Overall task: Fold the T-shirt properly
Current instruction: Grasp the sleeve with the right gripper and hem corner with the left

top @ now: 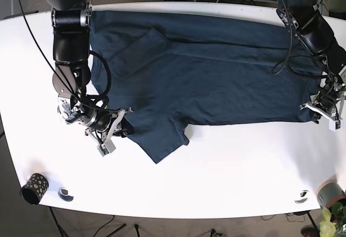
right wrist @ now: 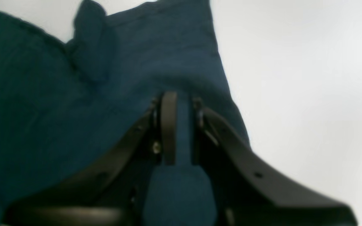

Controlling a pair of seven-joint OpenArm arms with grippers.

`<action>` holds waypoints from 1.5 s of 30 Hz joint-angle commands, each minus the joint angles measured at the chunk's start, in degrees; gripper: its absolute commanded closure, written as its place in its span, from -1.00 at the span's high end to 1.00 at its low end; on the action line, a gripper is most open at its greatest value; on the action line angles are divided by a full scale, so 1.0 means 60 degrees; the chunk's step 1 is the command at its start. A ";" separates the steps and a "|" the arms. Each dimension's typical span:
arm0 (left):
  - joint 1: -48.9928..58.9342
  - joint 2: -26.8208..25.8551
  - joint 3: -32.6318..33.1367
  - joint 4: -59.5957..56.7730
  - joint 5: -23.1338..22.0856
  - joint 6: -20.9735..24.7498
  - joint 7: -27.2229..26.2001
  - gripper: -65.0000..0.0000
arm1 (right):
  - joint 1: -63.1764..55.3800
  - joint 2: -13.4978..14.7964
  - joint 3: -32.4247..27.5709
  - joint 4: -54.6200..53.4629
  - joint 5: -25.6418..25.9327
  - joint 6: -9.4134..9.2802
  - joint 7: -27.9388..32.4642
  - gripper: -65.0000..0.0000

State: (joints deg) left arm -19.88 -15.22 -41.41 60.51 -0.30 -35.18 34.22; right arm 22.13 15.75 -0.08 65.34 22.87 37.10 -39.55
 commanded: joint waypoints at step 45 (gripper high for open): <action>0.0581 0.0024 0.0022 0.1014 -0.0178 -0.0239 0.0019 -1.00 | 0.1315 -0.0844 -0.0009 -0.3322 -0.0684 -0.0960 0.2570 0.19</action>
State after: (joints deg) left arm -15.22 -14.00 -41.21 65.32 -0.43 -36.27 35.57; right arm 28.51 10.31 -0.38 44.51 17.98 31.07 -25.85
